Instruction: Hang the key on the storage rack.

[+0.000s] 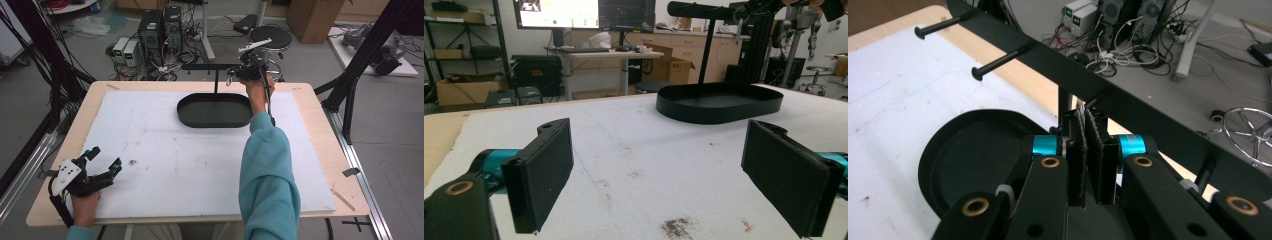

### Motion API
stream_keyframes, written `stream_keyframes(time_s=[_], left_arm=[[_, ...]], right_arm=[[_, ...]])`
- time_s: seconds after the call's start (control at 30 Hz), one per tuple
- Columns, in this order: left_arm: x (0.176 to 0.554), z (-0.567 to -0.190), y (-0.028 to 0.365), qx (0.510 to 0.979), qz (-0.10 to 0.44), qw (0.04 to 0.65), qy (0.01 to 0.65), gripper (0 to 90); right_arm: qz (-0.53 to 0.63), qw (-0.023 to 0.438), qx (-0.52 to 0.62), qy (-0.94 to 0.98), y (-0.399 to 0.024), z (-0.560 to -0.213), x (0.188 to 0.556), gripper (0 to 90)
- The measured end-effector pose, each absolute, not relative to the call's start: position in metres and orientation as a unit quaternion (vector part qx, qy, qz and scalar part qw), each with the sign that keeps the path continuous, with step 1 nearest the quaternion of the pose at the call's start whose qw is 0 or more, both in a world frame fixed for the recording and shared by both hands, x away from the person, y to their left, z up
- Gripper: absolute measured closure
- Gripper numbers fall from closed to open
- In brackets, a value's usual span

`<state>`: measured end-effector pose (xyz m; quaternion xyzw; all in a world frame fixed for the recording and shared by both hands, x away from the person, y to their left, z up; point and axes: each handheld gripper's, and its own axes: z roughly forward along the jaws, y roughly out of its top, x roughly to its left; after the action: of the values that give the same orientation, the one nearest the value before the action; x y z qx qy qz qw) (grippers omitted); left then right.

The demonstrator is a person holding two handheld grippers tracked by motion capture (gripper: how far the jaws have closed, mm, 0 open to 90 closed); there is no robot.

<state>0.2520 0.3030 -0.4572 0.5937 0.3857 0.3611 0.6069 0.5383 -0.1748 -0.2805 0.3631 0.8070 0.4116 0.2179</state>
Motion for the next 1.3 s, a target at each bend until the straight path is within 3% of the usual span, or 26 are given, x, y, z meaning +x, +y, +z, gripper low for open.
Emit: stream_keyframes(time_s=[0.2,0.23,0.37,0.47,0.83,1.03,1.3], left_arm=[[0.252,-0.457,0.303,0.592,0.362,0.608,0.384,13.7],[0.252,-0.457,0.303,0.592,0.362,0.609,0.384,13.7],[0.252,-0.457,0.303,0.592,0.362,0.608,0.385,13.7],[0.251,-0.458,0.303,0.591,0.364,0.610,0.383,13.7],[0.251,-0.458,0.302,0.593,0.367,0.608,0.379,13.6],[0.250,-0.458,0.302,0.593,0.368,0.608,0.378,13.7],[0.250,-0.458,0.302,0.594,0.370,0.608,0.377,13.7]], right_arm=[[0.433,0.229,0.373,0.788,-0.180,-0.281,0.533,61.8],[0.440,0.230,0.373,0.784,-0.182,-0.280,0.531,53.3],[0.471,0.226,0.403,0.751,-0.182,-0.275,0.522,2.3],[0.529,0.202,0.374,0.734,-0.186,-0.268,0.505,0.8],[0.585,0.216,0.298,0.723,-0.231,-0.261,0.411,0.8],[0.603,0.238,0.271,0.712,-0.258,-0.295,0.356,0.8],[0.627,0.247,0.288,0.680,-0.296,-0.374,0.312,0.8]])
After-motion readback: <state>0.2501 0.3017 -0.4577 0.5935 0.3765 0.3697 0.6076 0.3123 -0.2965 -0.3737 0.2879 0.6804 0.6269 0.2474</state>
